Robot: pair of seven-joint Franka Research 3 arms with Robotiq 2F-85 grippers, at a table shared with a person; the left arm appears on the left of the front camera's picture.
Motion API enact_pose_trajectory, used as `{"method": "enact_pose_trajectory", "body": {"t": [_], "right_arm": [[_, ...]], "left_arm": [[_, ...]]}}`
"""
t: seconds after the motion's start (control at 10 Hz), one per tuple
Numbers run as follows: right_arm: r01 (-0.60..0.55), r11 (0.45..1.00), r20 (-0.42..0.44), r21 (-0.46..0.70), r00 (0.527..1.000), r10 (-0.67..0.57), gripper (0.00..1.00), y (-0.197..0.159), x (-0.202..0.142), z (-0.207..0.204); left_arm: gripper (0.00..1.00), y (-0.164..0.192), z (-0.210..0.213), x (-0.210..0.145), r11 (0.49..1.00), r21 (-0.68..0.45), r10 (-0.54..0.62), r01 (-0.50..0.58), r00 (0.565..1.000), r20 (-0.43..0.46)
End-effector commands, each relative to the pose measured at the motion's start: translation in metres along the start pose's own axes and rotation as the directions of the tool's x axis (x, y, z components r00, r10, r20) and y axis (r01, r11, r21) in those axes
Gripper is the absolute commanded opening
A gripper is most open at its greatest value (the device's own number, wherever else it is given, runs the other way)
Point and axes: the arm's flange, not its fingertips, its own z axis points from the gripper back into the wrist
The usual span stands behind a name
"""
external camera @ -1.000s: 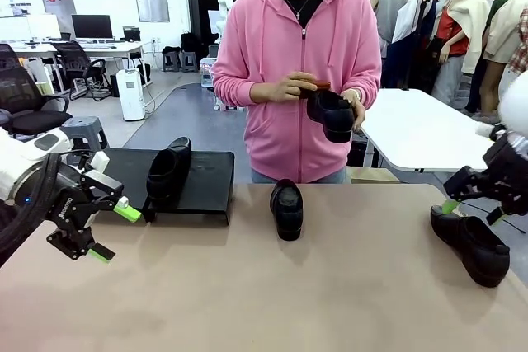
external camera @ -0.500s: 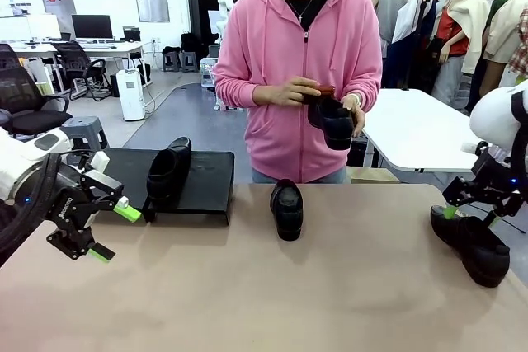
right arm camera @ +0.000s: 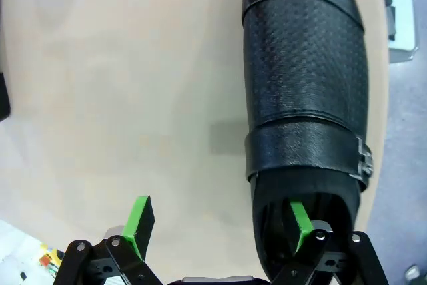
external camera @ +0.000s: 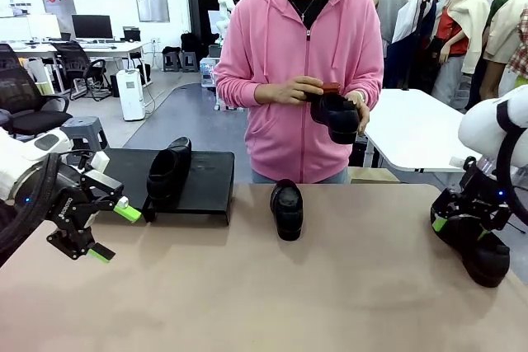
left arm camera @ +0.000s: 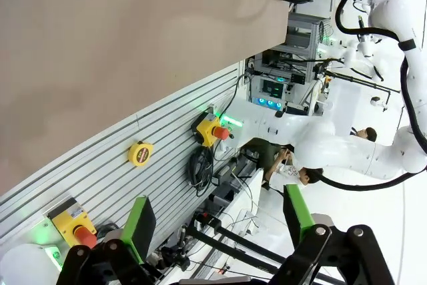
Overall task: Organize the shoes by placing them on the stand.
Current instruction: Pick up one Shoe and place it in the middle of the table.
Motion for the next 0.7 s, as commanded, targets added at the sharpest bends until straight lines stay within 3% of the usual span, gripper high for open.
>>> {"method": "enact_pose_trajectory", "body": {"t": [0.0, 0.1, 0.2, 0.6], "right_arm": [[0.003, 1.0, -0.019, 0.012, 1.0, -0.003, 1.0, -0.003, 0.009, -0.006], [-0.003, 1.0, -0.016, 0.03, 1.0, 0.004, 0.4, 0.001, 0.01, -0.009], [-0.003, 1.0, -0.008, 0.008, 1.0, 0.003, 0.0, 0.003, 0.01, -0.008], [0.029, 0.999, 0.007, -0.035, 1.0, -0.029, 0.0, -0.003, 0.008, 0.003]], "left_arm": [[1.0, 0.0, 0.0, 0.0, 1.0, -0.016, -0.015, 0.015, 1.0, -0.001], [1.0, 0.0, 0.0, 0.0, 1.0, -0.016, -0.015, 0.015, 1.0, -0.001], [1.0, 0.0, 0.0, 0.0, 1.0, -0.016, -0.015, 0.015, 1.0, -0.001], [1.0, 0.0, 0.0, 0.0, 1.0, -0.016, -0.015, 0.015, 1.0, -0.001]]}}
